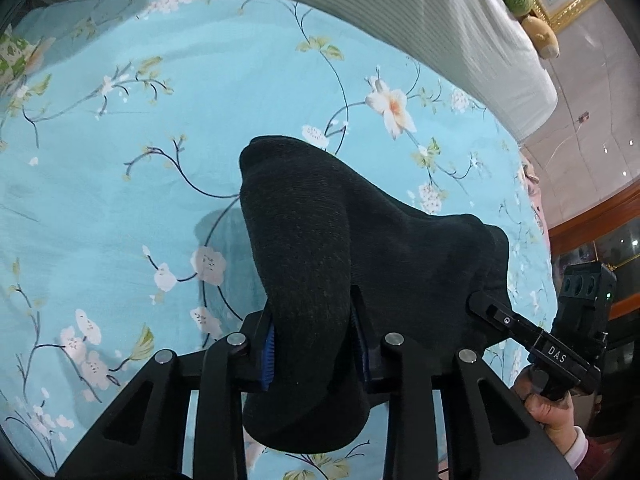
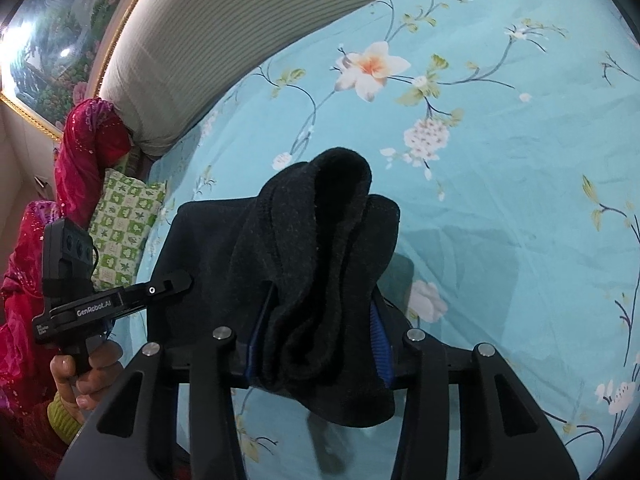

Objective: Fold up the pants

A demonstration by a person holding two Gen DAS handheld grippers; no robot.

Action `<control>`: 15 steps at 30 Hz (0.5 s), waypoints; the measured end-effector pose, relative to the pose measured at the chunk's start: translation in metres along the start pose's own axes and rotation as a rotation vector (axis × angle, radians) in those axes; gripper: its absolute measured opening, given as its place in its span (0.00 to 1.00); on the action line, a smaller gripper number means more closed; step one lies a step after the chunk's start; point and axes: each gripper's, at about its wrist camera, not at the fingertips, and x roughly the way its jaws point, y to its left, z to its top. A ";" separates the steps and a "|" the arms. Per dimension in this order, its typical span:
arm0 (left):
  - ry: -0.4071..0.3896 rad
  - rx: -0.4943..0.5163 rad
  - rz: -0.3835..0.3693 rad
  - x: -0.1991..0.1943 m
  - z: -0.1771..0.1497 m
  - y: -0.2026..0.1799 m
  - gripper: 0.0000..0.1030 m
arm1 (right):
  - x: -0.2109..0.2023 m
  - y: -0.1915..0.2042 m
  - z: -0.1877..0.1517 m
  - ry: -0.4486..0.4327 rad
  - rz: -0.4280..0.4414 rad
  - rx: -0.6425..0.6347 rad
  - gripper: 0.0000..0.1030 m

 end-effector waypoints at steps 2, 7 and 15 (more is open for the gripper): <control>-0.015 -0.004 0.003 -0.007 0.001 0.002 0.29 | 0.001 0.006 0.004 0.000 0.009 -0.015 0.44; -0.051 -0.026 0.008 -0.024 0.009 0.012 0.29 | 0.005 0.024 0.015 -0.004 0.032 -0.059 0.44; -0.120 -0.053 0.057 -0.049 0.025 0.028 0.29 | 0.017 0.053 0.041 -0.009 0.064 -0.117 0.44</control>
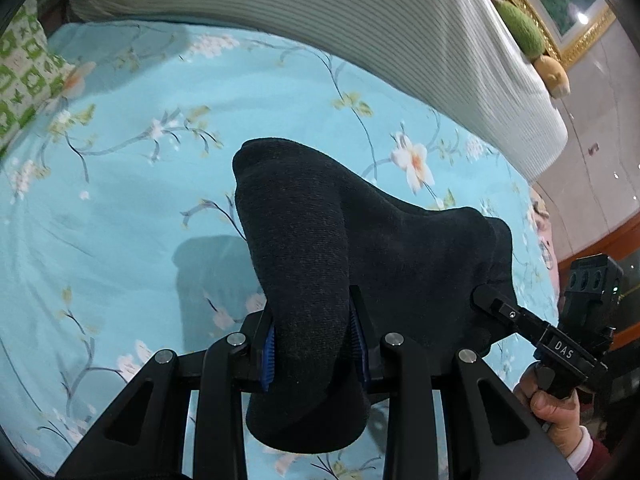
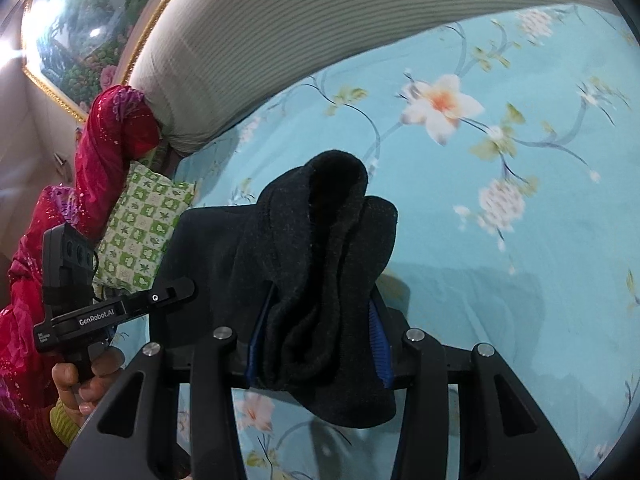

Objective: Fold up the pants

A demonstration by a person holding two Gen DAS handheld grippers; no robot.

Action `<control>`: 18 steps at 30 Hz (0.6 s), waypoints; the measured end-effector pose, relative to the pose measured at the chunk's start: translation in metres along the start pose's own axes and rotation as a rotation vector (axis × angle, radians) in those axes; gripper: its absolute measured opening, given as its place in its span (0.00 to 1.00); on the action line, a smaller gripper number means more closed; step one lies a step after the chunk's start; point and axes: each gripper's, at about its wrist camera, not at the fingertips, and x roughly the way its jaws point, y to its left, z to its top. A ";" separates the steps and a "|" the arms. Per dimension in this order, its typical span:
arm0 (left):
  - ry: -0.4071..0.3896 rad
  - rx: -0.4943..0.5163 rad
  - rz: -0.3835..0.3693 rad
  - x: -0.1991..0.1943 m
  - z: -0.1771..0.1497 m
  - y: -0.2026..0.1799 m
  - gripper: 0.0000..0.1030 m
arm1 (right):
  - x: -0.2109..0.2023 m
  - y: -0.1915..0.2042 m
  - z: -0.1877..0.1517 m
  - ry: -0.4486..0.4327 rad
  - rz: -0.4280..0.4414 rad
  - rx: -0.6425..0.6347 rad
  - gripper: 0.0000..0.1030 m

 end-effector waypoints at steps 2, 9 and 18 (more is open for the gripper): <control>-0.012 -0.013 0.011 -0.003 0.005 0.005 0.29 | 0.006 0.008 0.008 0.002 0.008 -0.020 0.44; -0.047 -0.059 0.043 -0.013 0.018 0.026 0.29 | 0.030 0.027 0.030 0.012 0.032 -0.068 0.44; -0.058 -0.107 0.086 -0.007 0.028 0.054 0.29 | 0.066 0.043 0.050 0.061 0.056 -0.117 0.44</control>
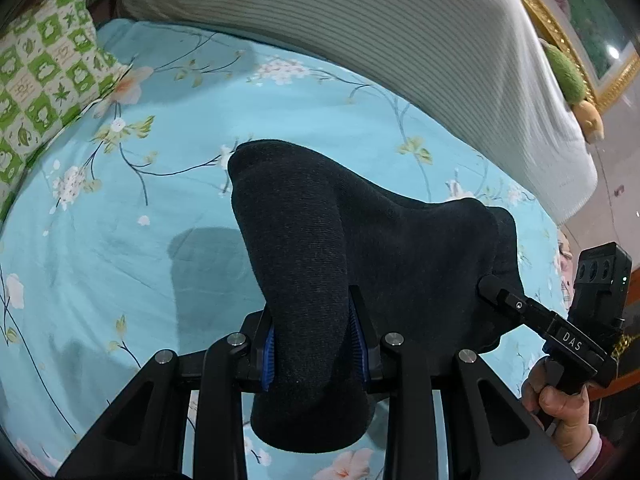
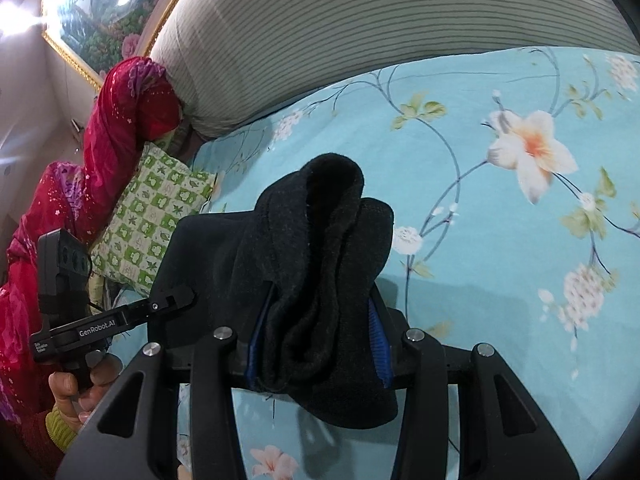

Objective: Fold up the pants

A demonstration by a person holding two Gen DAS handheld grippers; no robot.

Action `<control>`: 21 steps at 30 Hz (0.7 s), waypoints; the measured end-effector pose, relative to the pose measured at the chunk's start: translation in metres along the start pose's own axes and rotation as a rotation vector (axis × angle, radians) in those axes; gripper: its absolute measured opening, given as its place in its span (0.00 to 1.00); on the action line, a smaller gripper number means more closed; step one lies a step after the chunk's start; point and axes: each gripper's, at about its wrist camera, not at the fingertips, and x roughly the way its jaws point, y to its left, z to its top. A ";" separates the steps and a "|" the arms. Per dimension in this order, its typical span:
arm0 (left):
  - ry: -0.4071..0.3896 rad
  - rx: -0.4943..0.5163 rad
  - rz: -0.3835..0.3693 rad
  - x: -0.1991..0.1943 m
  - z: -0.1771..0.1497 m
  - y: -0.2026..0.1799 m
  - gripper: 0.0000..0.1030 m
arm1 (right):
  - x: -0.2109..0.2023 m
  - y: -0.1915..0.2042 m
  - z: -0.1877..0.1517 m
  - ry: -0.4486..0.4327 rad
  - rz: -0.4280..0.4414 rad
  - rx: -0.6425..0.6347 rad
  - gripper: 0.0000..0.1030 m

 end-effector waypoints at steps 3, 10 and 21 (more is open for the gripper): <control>0.011 -0.022 0.004 0.006 0.001 0.008 0.29 | 0.011 0.000 0.003 0.021 0.000 -0.001 0.44; 0.041 -0.030 0.020 0.021 -0.003 0.019 0.29 | 0.031 -0.002 0.002 0.076 -0.001 0.013 0.44; 0.073 -0.043 0.045 0.036 -0.010 0.029 0.39 | 0.044 -0.018 -0.006 0.122 -0.032 0.059 0.49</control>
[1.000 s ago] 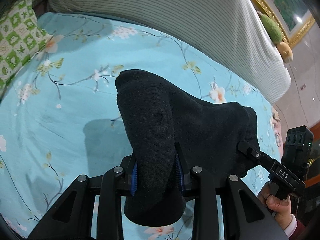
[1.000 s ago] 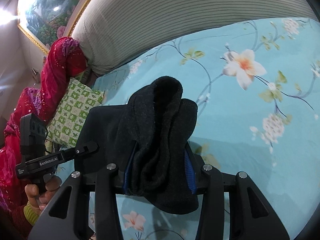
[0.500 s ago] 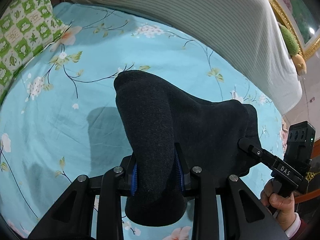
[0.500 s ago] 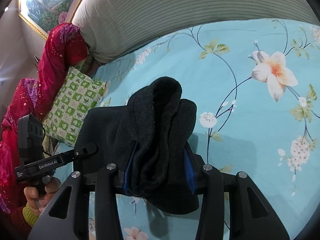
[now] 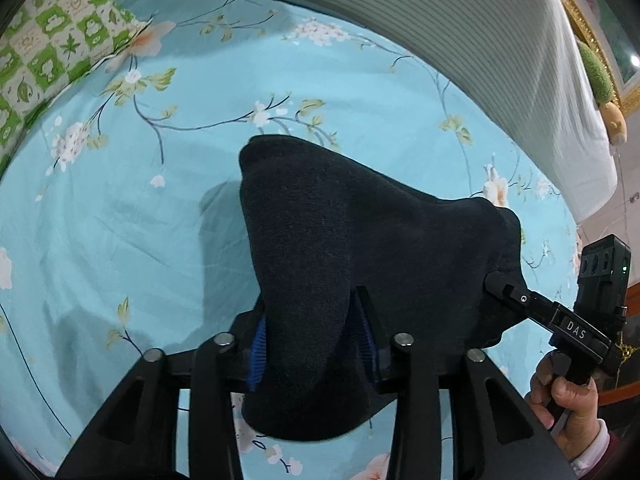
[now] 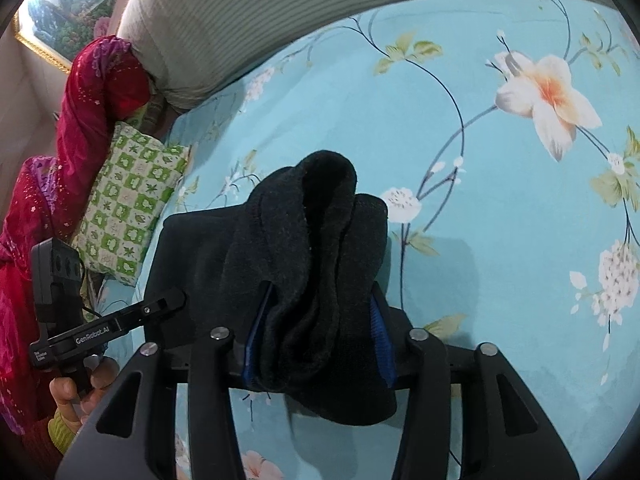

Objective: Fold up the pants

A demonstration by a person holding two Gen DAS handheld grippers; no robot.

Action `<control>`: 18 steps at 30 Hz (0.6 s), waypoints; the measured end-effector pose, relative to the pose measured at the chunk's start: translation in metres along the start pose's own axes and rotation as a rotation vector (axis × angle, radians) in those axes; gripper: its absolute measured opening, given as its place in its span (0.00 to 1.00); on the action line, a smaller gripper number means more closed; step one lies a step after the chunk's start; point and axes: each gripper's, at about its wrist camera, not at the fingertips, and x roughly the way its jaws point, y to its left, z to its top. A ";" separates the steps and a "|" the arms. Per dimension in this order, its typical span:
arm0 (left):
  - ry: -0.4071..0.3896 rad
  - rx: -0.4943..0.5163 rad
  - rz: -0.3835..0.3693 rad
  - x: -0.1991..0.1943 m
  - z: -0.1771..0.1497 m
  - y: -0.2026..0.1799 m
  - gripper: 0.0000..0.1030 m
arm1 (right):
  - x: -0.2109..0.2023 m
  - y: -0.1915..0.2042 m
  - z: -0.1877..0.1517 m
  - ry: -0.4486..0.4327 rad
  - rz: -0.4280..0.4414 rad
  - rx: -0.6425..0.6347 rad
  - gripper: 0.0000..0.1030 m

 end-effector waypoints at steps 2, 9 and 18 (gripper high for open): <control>0.006 -0.002 0.004 0.003 -0.002 0.003 0.42 | 0.002 -0.003 -0.001 0.011 -0.025 0.017 0.51; -0.006 0.034 0.036 0.003 -0.009 0.002 0.50 | -0.002 -0.012 -0.007 0.012 -0.039 0.046 0.55; -0.020 0.047 0.063 -0.004 -0.021 -0.002 0.59 | -0.012 -0.015 -0.014 -0.004 -0.050 0.048 0.58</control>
